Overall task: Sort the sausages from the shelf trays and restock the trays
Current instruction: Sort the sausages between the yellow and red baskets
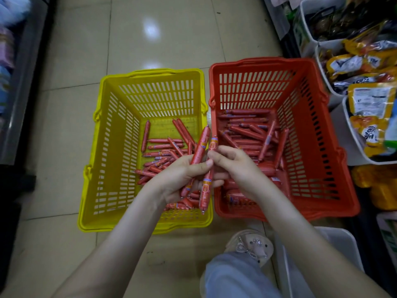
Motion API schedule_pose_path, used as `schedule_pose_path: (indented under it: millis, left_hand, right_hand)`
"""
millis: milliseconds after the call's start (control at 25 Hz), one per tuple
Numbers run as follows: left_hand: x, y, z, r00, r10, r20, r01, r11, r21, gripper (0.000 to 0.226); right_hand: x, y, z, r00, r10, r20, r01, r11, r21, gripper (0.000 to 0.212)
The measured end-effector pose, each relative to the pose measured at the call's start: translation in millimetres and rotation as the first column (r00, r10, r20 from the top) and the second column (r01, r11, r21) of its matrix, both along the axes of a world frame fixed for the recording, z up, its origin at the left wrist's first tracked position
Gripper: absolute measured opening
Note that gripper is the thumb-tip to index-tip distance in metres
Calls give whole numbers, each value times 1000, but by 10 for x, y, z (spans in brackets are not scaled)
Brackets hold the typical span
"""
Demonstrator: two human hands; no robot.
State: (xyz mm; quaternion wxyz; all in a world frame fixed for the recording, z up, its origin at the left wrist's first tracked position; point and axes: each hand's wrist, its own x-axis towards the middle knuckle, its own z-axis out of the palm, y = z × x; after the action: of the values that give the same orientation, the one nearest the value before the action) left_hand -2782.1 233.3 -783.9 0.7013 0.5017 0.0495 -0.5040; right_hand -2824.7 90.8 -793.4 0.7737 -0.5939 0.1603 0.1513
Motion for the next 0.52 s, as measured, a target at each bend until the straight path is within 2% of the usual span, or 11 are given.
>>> schedule_pose_path:
  millis: [80, 120, 160, 200, 240, 280, 320, 360, 400, 440, 520]
  left_hand:
    - [-16, 43, -28, 997, -58, 46, 54, 995, 85, 26]
    - [-18, 82, -55, 995, -72, 75, 61, 988, 141, 20]
    - [-8, 141, -100, 988, -88, 128, 58, 973, 223, 15]
    - [19, 230, -184, 962, -151, 229, 61, 932, 356, 16]
    - [52, 344, -286, 888, -306, 344, 78, 836, 543, 23]
    - [82, 473, -398, 745, -549, 379, 90, 646, 758, 35]
    - [83, 580, -489, 574, -765, 291, 72, 401, 913, 49]
    - [50, 643, -537, 448, -876, 179, 11, 205, 979, 59]
    - [-4, 639, -528, 387, -909, 156, -71, 140, 988, 65]
    - [-55, 563, -472, 348, -906, 240, -161, 194, 968, 67]
    - [-168, 249, -233, 210, -850, 483, -295, 416, 860, 62]
  right_hand:
    - [-24, 7, -105, 999, -35, -9, 35, 996, 76, 21]
    - [-21, 15, -147, 999, -31, -8, 32, 998, 54, 21]
    - [-17, 23, -204, 1000, -10, -3, 10, 1000, -17, 19]
    - [-26, 25, -262, 1000, 30, 9, -28, 985, -169, 21]
    - [-45, 18, -321, 996, 84, 27, -67, 919, -389, 30]
    - [-80, -2, -379, 987, 154, 46, -93, 781, -618, 42]
    - [-126, -18, -408, 972, 224, 69, -91, 630, -771, 51]
    - [-184, -32, -394, 957, 276, 94, -70, 532, -844, 55]
    - [-257, -51, -354, 946, 305, 110, -58, 492, -868, 57]
    - [-337, -85, -288, 940, 319, 117, -48, 467, -883, 58]
    - [-522, -213, -89, 948, 283, 142, 16, 405, -914, 56]
